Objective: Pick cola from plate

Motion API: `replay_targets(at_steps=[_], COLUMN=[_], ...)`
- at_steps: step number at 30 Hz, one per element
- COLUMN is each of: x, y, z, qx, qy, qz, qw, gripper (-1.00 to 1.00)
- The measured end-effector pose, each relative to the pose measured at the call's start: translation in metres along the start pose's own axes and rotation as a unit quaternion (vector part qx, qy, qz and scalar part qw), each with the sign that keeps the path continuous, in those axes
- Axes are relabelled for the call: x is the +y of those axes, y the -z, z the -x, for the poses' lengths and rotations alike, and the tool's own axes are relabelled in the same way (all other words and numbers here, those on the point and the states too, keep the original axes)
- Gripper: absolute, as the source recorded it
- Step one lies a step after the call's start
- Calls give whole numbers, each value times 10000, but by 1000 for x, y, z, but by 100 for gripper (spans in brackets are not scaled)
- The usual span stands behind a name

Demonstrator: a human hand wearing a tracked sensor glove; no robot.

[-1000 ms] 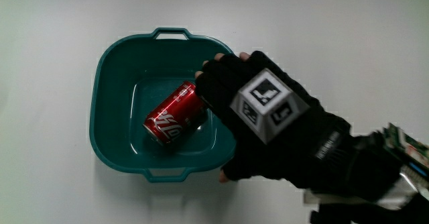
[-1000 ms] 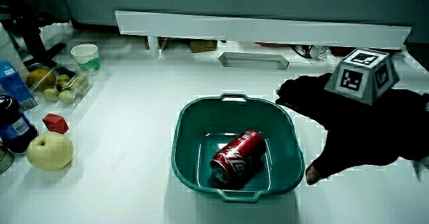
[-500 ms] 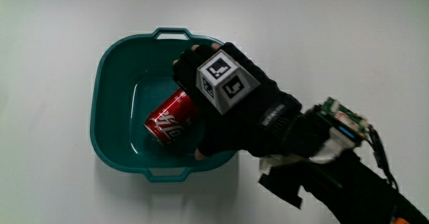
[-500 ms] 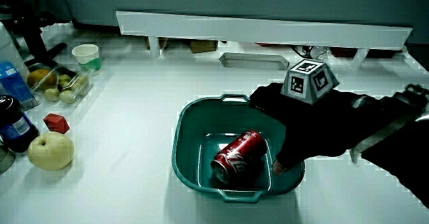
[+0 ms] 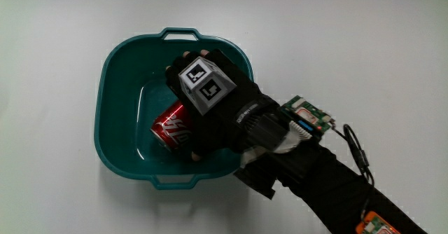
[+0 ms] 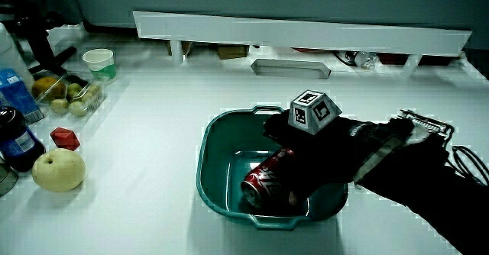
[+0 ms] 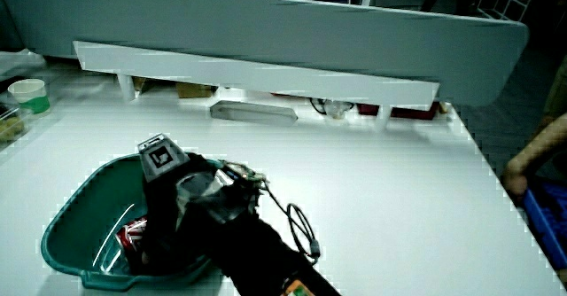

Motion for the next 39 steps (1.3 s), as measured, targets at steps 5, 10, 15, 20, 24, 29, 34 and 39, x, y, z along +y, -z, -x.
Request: replay_targets(at_steps=[5,10,15,20,24,29,34,39], x=[8,13,13,12,11,12,10,9], y=[8,13,15,14,12,13,13,15], z=[4,6,5,5,4,6,10,12], qx=[-75,-65,-66,-26,-34,-70,-216,-329], qy=[3,-15,-59,-185,-193,-235,-246,-302], qz=[104,244,164,46,-98,-155,-307,-497], qw=[9999,9997,9998,9998,9998,9996,9990,9978], gripper=[0,0,0,17,33,54,75,96])
